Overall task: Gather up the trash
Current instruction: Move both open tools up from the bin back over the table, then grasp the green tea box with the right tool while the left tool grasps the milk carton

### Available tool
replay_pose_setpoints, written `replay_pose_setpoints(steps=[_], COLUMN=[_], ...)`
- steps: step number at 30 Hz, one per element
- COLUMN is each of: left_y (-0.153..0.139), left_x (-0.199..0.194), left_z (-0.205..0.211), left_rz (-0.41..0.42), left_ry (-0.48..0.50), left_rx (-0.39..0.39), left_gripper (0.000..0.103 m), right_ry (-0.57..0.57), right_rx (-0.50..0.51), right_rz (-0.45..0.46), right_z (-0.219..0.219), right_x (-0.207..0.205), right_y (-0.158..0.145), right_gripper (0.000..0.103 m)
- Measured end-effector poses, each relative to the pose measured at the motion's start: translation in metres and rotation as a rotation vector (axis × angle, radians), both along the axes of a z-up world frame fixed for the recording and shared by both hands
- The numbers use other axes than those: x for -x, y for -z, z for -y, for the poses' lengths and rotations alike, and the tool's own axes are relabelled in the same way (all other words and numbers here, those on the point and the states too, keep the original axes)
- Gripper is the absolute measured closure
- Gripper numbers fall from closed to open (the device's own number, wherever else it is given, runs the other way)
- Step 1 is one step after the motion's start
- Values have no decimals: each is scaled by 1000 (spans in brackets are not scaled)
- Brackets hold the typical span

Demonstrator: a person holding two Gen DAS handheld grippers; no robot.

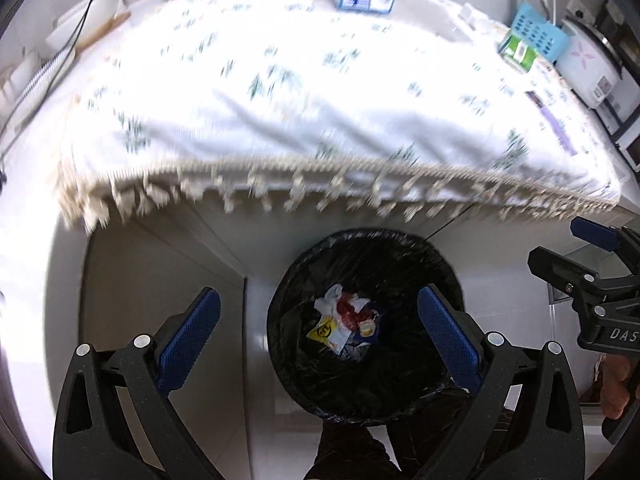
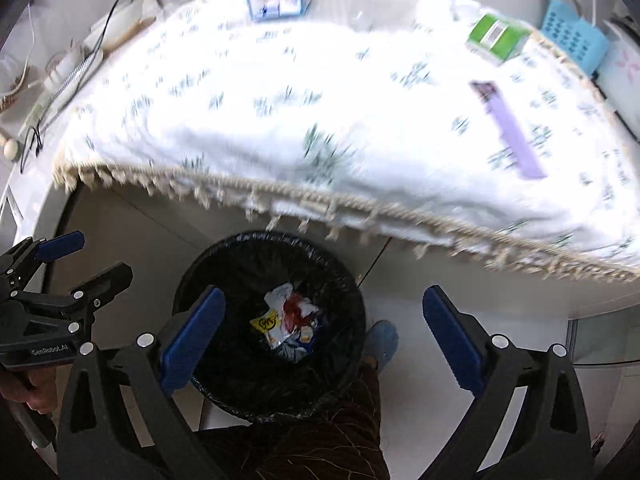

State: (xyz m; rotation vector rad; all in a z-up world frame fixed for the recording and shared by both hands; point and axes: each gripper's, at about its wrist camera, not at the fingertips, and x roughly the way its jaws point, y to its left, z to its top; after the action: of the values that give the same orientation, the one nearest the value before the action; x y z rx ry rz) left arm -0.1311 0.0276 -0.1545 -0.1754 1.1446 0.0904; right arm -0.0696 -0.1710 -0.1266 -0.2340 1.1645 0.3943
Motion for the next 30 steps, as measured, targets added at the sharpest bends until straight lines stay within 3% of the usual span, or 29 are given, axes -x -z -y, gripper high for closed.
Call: replay_pose_setpoints(steps=[15,30], left_y=[-69,-96], left_x=[-40,-135], left_z=[21,20], left_rz=[61,78], left_ry=[39,6], left_rx=[23,14], left_gripper=[6,6], right_ry=[95,194], right_rx=[-52,-50], right_rz=[81,102], right_z=[35,81], right_x=[-40,-133], right_y=[-82,-100], right_gripper=[8,8])
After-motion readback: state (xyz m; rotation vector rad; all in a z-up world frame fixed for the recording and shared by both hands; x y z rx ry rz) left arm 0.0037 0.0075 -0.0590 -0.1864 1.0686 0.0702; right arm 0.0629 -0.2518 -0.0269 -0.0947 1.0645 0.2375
